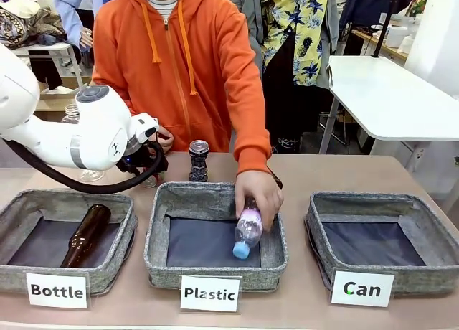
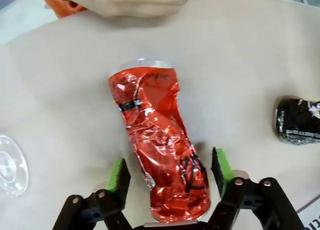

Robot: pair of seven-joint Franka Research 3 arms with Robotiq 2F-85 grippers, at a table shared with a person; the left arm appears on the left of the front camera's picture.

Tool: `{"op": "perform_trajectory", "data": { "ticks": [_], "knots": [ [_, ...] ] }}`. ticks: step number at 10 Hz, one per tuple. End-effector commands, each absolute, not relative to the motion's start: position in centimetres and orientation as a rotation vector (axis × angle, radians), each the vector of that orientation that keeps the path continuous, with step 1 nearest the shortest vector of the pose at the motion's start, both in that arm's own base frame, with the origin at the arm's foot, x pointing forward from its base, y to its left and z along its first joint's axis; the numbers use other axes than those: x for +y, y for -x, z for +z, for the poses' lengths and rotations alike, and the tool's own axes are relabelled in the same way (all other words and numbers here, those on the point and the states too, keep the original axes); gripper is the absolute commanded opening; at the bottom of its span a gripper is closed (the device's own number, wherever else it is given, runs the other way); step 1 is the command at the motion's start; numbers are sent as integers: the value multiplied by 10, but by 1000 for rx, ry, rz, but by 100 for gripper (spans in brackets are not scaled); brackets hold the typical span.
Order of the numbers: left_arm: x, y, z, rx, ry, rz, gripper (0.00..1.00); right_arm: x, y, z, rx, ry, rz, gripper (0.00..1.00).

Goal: Sort the can waste into the basket.
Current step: Pick up the can waste from the table and place it in the right Fabric basket.

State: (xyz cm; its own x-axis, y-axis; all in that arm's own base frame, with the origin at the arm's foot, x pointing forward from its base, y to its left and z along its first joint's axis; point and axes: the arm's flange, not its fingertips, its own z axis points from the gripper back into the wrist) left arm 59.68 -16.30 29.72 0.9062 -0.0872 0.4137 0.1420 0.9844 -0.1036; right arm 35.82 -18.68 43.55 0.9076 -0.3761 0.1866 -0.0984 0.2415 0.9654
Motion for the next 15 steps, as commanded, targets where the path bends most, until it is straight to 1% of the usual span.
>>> {"op": "perform_trajectory", "data": {
  "ticks": [1, 3, 4, 5, 6, 7, 8, 9, 10, 11, 12, 13, 15],
  "knots": [
    [-172, -599, 297, -425, 83, -91, 0, -188, -358, 436, -440, -1322, -170, 100],
    [-172, -600, 297, -416, 74, -88, 0, -188, -358, 436, -440, -1322, -170, 100],
    [-172, -600, 297, -417, 70, -85, 14, -188, -358, 436, -440, -1322, -170, 100],
    [-172, -598, 299, -410, 80, -89, 4, -188, -358, 436, -440, -1322, -170, 100],
    [-170, -590, 306, -385, 78, -104, 0, -188, -358, 436, -440, -1322, -170, 100],
    [-167, -572, 322, -360, 60, -134, 0, -188, -358, 436, -440, -1322, -170, 100],
    [-163, -546, 347, -344, 72, -202, 0, -188, -358, 436, -440, -1322, -170, 100],
    [-154, -507, 383, -305, 100, -262, 0, -188, -358, 436, -440, -1322, -170, 100],
    [-143, -470, 414, -326, 120, -312, 0, -188, -358, 436, -440, -1322, -170, 100],
    [-130, -434, 437, -301, 155, -370, 0, -188, -358, 436, -440, -1322, -170, 100],
    [-116, -396, 451, -217, 206, -493, 0, -188, -358, 436, -440, -1322, -170, 100],
    [-97, -354, 460, -165, 270, -661, 0, -188, -358, 436, -440, -1322, -170, 100],
    [-51, -299, 462, -132, 350, -910, 0, -188, -358, 436, -440, -1322, -170, 100]
  ]
}}
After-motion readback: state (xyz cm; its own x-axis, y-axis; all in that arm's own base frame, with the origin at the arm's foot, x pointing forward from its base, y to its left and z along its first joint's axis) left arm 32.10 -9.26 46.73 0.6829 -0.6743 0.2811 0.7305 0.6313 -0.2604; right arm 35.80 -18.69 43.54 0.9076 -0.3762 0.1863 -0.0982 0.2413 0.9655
